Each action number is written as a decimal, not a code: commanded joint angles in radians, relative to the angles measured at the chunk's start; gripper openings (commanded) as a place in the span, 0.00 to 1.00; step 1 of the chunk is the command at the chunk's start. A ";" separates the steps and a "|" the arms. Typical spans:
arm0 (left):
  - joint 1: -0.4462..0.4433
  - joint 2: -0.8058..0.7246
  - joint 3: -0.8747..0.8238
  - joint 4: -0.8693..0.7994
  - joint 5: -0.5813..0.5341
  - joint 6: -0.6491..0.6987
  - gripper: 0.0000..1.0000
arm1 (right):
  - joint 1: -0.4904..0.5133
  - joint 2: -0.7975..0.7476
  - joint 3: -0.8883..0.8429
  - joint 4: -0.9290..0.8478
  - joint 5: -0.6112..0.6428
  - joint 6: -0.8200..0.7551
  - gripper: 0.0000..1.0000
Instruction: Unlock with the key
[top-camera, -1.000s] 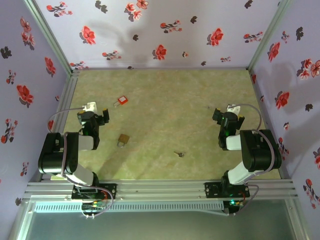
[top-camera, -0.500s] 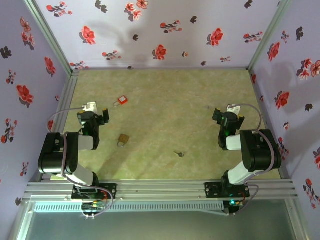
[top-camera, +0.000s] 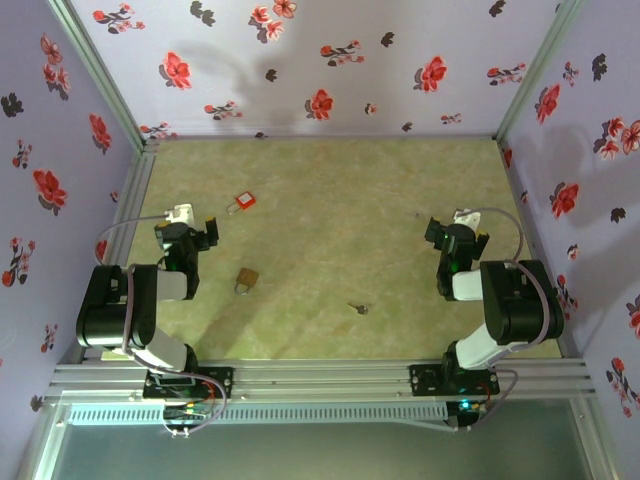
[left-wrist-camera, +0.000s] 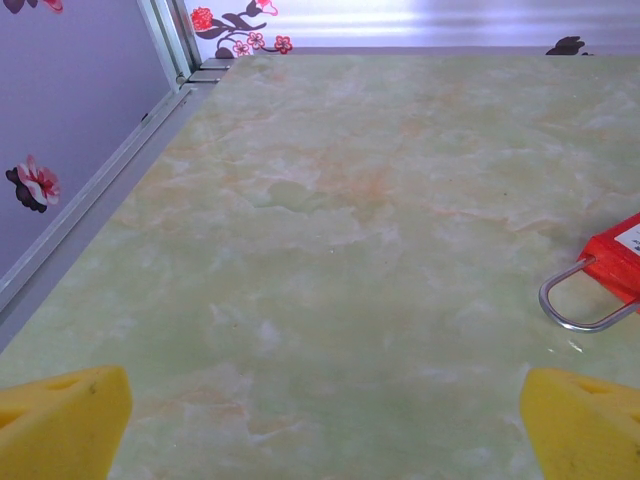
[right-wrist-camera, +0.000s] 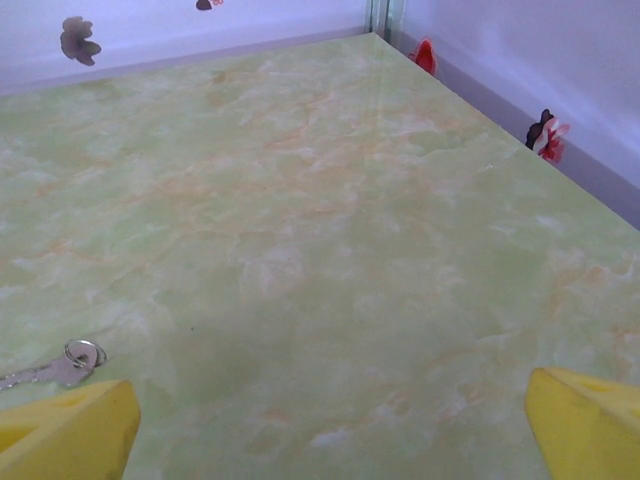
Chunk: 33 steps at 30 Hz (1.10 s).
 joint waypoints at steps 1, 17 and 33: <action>-0.009 -0.041 -0.026 0.041 -0.016 0.017 1.00 | 0.029 -0.036 -0.011 0.046 0.013 -0.039 0.99; -0.163 -0.511 0.148 -0.520 -0.043 -0.031 1.00 | 0.149 -0.500 0.210 -0.743 -0.004 0.117 0.99; -0.498 -0.653 0.350 -1.134 0.252 -0.443 1.00 | 0.519 -0.467 0.419 -1.416 -0.321 0.739 0.99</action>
